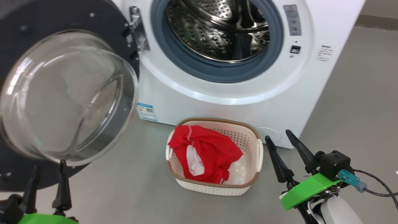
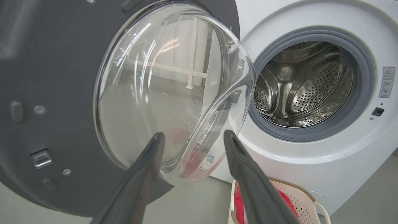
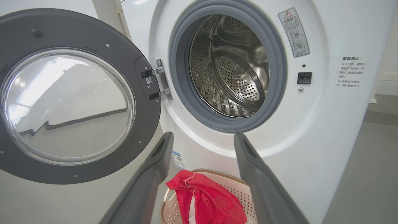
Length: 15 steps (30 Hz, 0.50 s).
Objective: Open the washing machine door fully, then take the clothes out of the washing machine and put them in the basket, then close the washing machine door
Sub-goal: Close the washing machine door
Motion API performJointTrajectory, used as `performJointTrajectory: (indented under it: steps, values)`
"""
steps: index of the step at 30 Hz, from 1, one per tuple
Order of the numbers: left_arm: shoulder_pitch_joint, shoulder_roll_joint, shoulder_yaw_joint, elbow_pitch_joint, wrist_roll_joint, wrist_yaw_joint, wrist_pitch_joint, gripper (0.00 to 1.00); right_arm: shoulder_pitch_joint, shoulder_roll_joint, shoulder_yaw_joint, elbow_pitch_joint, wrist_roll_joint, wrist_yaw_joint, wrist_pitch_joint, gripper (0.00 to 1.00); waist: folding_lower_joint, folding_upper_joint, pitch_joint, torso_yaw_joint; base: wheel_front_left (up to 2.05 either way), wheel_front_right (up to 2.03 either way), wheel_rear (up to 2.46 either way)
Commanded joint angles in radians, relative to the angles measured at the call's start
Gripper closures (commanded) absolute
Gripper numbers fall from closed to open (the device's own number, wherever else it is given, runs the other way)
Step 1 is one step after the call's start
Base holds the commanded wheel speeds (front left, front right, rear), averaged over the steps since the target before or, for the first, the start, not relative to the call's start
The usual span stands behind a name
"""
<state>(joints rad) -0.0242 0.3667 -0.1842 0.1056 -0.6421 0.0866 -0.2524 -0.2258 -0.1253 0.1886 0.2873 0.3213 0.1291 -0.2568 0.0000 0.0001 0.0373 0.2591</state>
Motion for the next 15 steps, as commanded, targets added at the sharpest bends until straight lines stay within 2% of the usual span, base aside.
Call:
performJointTrajectory:
  steps: [1, 15]
  values:
    - [-0.023, 0.027, 0.045, -0.015, 0.016, 0.008, -0.009, 0.00, -0.017, 0.000, 0.028, -0.020, 0.022, 0.002, -0.005, 0.00, 0.0000, -0.0001, -0.007, 0.034, 0.00, 0.00, 0.00]
    - [-0.022, 0.022, 0.042, -0.012, 0.015, 0.016, -0.009, 0.00, -0.026, -0.003, 0.041, -0.010, 0.029, 0.002, -0.005, 0.00, 0.0000, -0.0001, -0.004, 0.142, 0.00, 0.00, 0.00]
